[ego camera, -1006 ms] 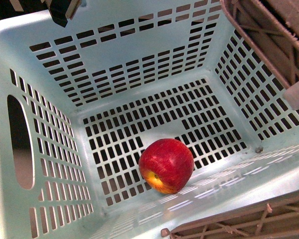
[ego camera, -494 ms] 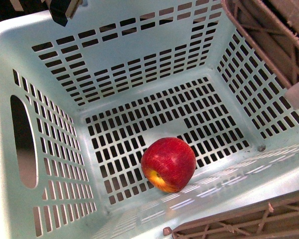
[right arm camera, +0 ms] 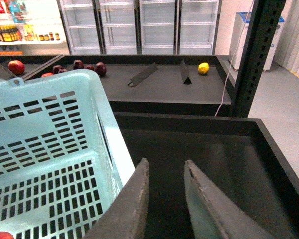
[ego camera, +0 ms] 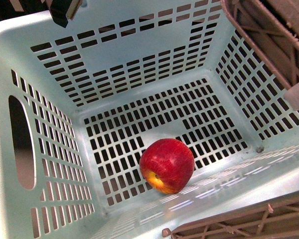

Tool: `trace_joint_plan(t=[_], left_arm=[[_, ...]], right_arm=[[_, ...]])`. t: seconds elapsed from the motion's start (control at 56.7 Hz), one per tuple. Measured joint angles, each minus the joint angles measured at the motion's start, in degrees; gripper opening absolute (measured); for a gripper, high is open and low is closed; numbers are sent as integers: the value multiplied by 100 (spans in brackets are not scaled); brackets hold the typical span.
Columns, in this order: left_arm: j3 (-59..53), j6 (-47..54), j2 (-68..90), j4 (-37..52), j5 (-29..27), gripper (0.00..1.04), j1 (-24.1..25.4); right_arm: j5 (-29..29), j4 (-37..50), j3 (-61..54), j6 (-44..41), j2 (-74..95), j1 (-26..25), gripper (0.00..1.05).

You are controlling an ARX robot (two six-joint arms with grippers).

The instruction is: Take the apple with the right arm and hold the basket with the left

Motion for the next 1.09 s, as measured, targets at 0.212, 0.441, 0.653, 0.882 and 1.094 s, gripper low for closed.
trace_joint_plan(t=[0.212, 0.441, 0.653, 0.882, 1.094], left_arm=[[0, 4, 0, 0, -9, 18, 0], [0, 0, 0, 0, 0, 18, 0], [0, 2, 0, 0, -2, 18, 0], [0, -138, 0, 0, -492, 18, -70], [0, -804, -4, 15, -2081, 18, -85]], right_arm=[[0, 0, 0, 0, 0, 0, 60], [0, 0, 0, 2, 0, 0, 96], [0, 0, 0, 2, 0, 0, 96], [2, 0, 0, 2, 0, 0, 96], [2, 0, 0, 2, 0, 0, 96]])
